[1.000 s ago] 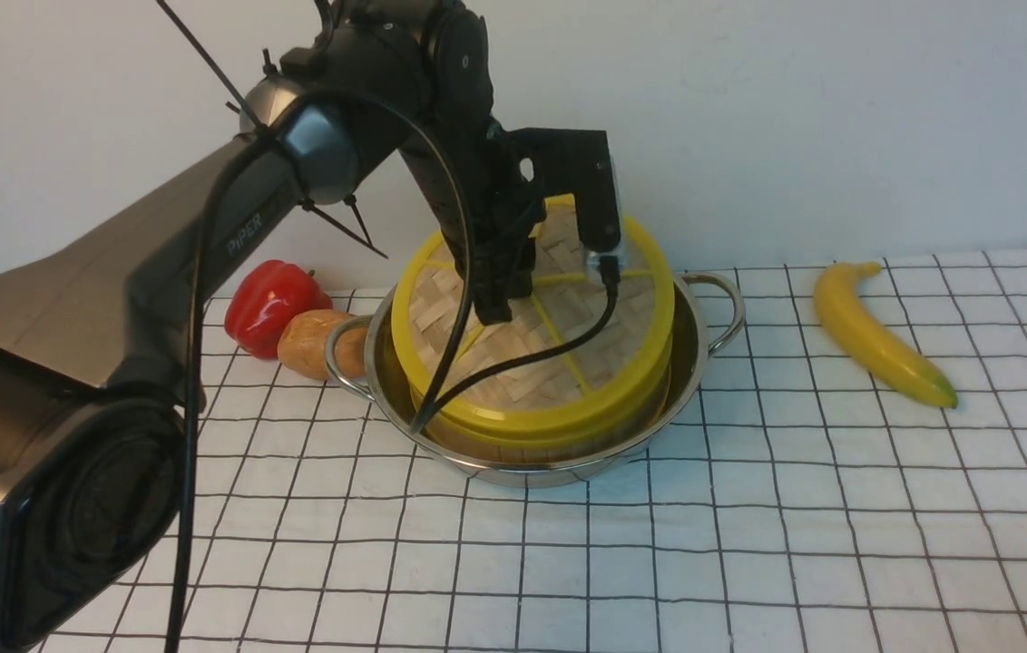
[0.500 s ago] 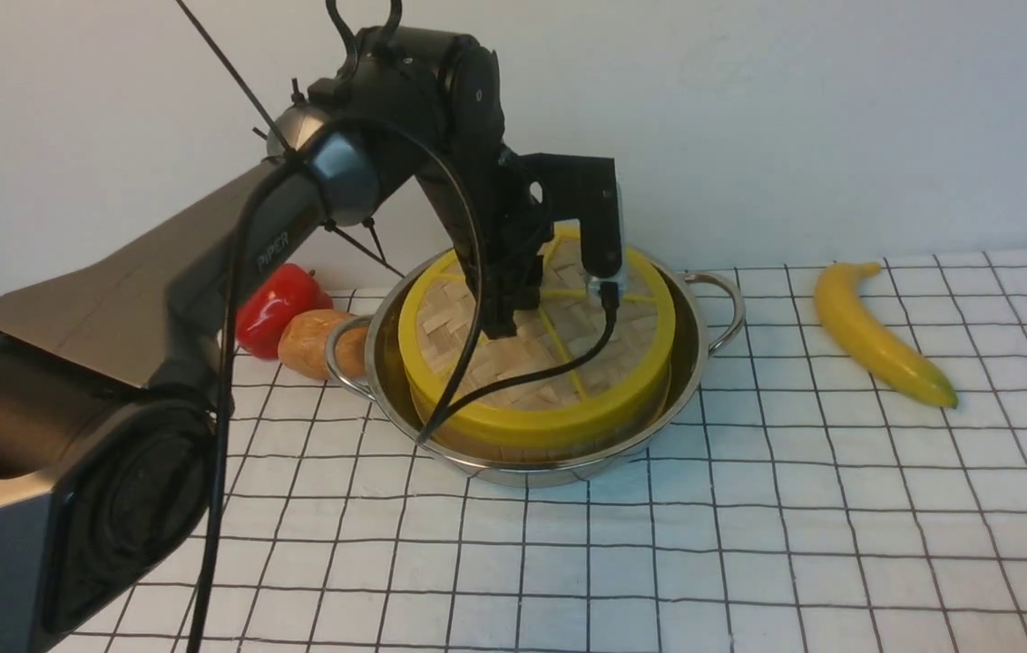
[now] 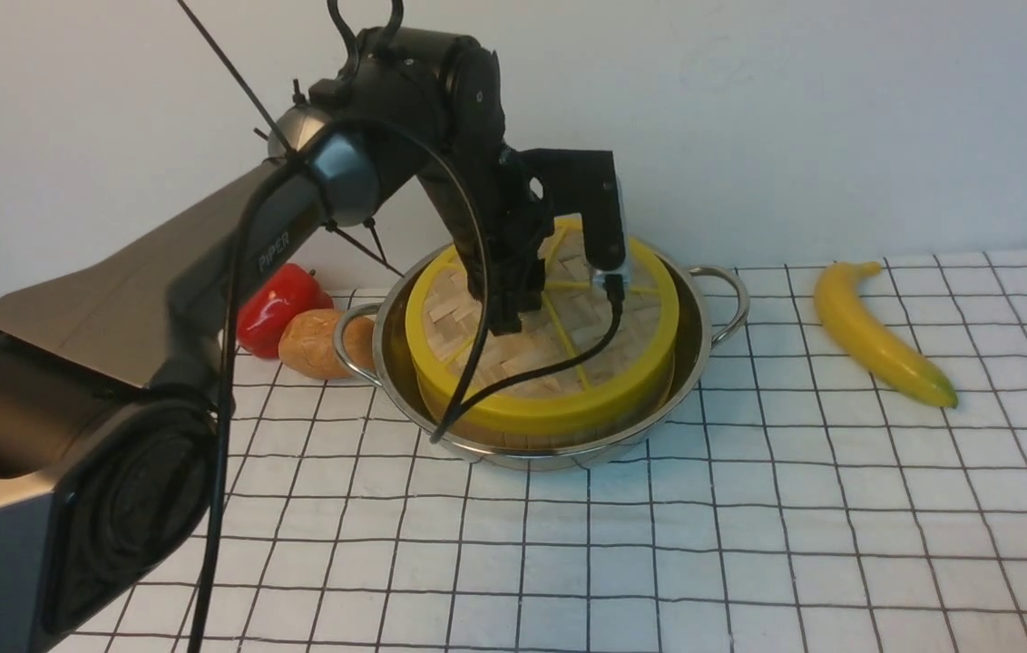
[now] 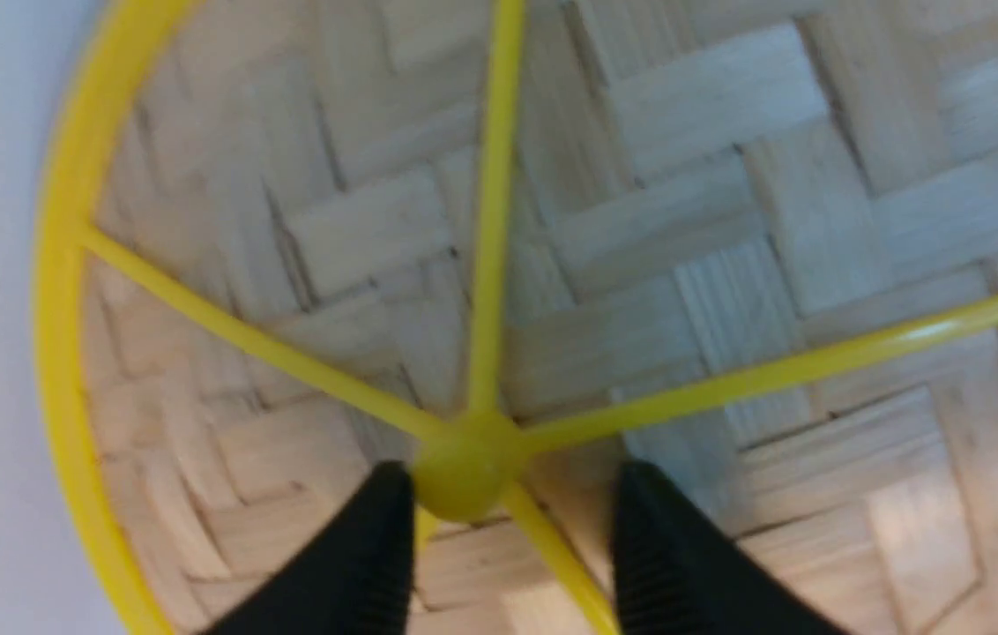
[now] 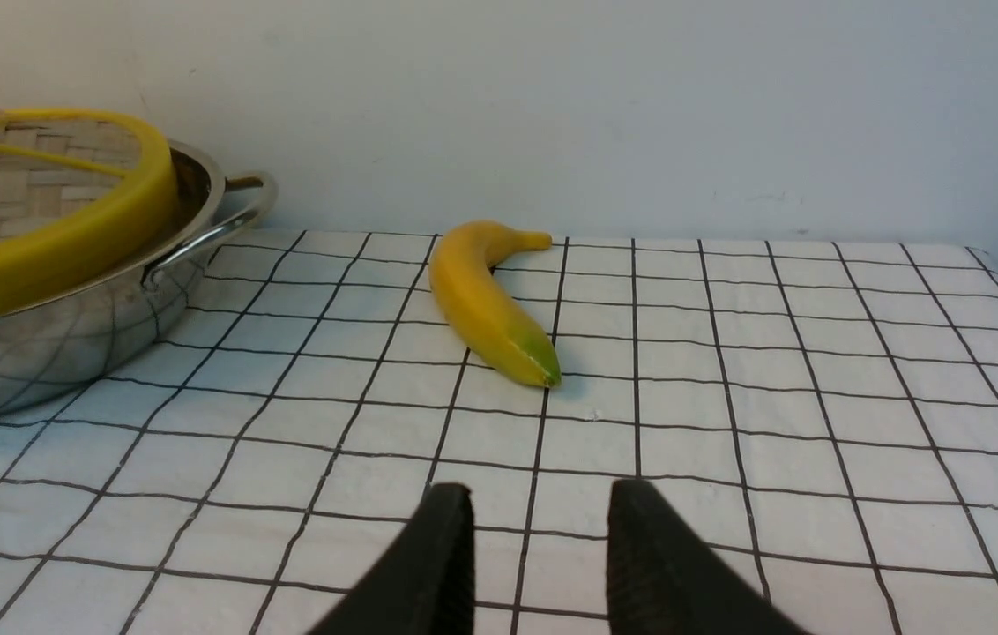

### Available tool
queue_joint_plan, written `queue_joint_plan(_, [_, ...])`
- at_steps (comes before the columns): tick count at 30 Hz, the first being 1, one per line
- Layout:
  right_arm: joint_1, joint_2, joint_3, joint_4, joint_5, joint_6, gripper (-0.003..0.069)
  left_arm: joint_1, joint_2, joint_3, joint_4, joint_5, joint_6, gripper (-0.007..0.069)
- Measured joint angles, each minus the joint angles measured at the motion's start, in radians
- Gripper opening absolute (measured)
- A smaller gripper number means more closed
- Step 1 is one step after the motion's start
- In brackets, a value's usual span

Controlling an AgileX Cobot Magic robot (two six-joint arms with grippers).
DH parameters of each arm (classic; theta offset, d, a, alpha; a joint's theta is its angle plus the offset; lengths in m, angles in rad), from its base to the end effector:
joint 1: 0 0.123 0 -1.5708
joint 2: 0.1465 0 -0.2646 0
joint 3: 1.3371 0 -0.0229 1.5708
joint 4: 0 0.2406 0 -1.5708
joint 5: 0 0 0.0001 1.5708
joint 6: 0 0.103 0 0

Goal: Place the steamer in the pot on the white tablecloth, and put the lid on the steamer.

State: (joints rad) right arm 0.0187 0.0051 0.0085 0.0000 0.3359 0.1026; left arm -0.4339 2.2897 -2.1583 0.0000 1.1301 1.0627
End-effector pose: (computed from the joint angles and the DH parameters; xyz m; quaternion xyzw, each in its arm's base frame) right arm 0.0761 0.0014 0.1767 0.0333 0.7928 0.0369 0.6074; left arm 0.4378 -0.2029 0.2117 0.6671 0.7185 0.0609 0.1873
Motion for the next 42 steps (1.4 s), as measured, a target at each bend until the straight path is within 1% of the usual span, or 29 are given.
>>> queue_joint_plan(1, [0.0, 0.0, 0.0, 0.0, 0.0, 0.0, 0.024, 0.0, -0.006, 0.0, 0.009, 0.02, -0.031, 0.0391])
queue_joint_plan(2, [0.0, 0.0, 0.0, 0.0, 0.0, 0.0, 0.024, 0.0, -0.008, 0.0, 0.009, 0.022, -0.038, 0.04])
queue_joint_plan(3, [0.0, 0.0, 0.0, 0.0, 0.0, 0.0, 0.024, 0.0, -0.023, 0.001, 0.029, 0.038, -0.087, 0.0452])
queue_joint_plan(6, [0.0, 0.0, 0.0, 0.0, 0.0, 0.0, 0.024, 0.0, -0.097, 0.001, 0.065, 0.049, -0.202, 0.0541])
queue_joint_plan(8, [0.0, 0.0, 0.0, 0.0, 0.0, 0.0, 0.024, 0.0, -0.148, 0.001, 0.067, 0.046, -0.295, 0.0569])
queue_joint_plan(10, [0.0, 0.0, 0.0, 0.0, 0.0, 0.0, 0.024, 0.0, -0.207, 0.001, 0.059, 0.038, -0.416, 0.058])
queue_joint_plan(11, [0.0, 0.0, 0.0, 0.0, 0.0, 0.0, 0.024, 0.0, -0.25, 0.001, 0.043, 0.018, -0.516, 0.0584])
queue_joint_plan(12, [0.0, 0.0, 0.0, 0.0, 0.0, 0.0, 0.024, 0.0, -0.273, 0.001, 0.025, -0.005, -0.572, 0.0586])
queue_joint_plan(13, [0.0, 0.0, 0.0, 0.0, 0.0, 0.0, 0.024, 0.0, -0.278, 0.001, 0.025, -0.005, -0.585, 0.0586])
queue_joint_plan(14, [0.0, 0.0, 0.0, 0.0, 0.0, 0.0, 0.024, 0.0, -0.316, 0.0, -0.006, -0.045, -0.684, 0.0586])
queue_joint_plan(15, [0.0, 0.0, 0.0, 0.0, 0.0, 0.0, 0.024, 0.0, -0.336, 0.0, -0.02, -0.072, -0.735, 0.0586])
queue_joint_plan(16, [0.0, 0.0, 0.0, 0.0, 0.0, 0.0, 0.024, 0.0, -0.349, 0.0, -0.029, -0.093, -0.769, 0.0586])
queue_joint_plan(17, [0.0, 0.0, 0.0, 0.0, 0.0, 0.0, 0.024, 0.0, -0.352, 0.0, -0.031, -0.103, -0.776, 0.0586])
queue_joint_plan(18, [0.0, 0.0, 0.0, 0.0, 0.0, 0.0, 0.024, 0.0, -0.372, 0.0, -0.038, -0.138, -0.817, 0.0586])
queue_joint_plan(25, [0.0, 0.0, 0.0, 0.0, 0.0, 0.0, 0.024, 0.0, -0.387, 0.0, -0.041, -0.248, -0.843, 0.0586])
queue_joint_plan(28, [0.0, 0.0, 0.0, 0.0, 0.0, 0.0, 0.024, 0.0, -0.386, 0.003, -0.023, -0.26, -0.843, 0.0586])
queue_joint_plan(32, [0.0, 0.0, 0.0, 0.0, 0.0, 0.0, 0.024, 0.0, -0.462, 0.078, 0.02, -0.261, -0.843, 0.0586])
queue_joint_plan(33, [0.0, 0.0, 0.0, 0.0, 0.0, 0.0, 0.024, 0.004, -0.542, 0.173, 0.035, -0.265, -0.843, 0.0586])
queue_joint_plan(36, [0.0, 0.0, 0.0, 0.0, 0.0, 0.0, 0.024, 0.035, -0.736, 0.365, 0.04, -0.299, -0.843, 0.0586])
queue_joint_plan(37, [0.0, 0.0, 0.0, 0.0, 0.0, 0.0, 0.024, 0.039, -0.751, 0.365, 0.04, -0.304, -0.843, 0.0586])
queue_joint_plan(38, [0.0, 0.0, 0.0, 0.0, 0.0, 0.0, 0.024, 0.093, -0.913, 0.516, 0.028, -0.361, -0.843, 0.0586])
queue_joint_plan(39, [0.0, 0.0, 0.0, 0.0, 0.0, 0.0, 0.024, 0.1, -0.93, 0.546, 0.024, -0.368, -0.843, 0.0586])
queue_joint_plan(40, [0.0, 0.0, 0.0, 0.0, 0.0, 0.0, 0.024, 0.129, -0.995, 0.608, 0.015, -0.4, -0.843, 0.0586])
queue_joint_plan(42, [0.0, 0.0, 0.0, 0.0, 0.0, 0.0, 0.024, 0.239, -1.175, 0.804, -0.012, -0.472, -0.843, 0.0586])
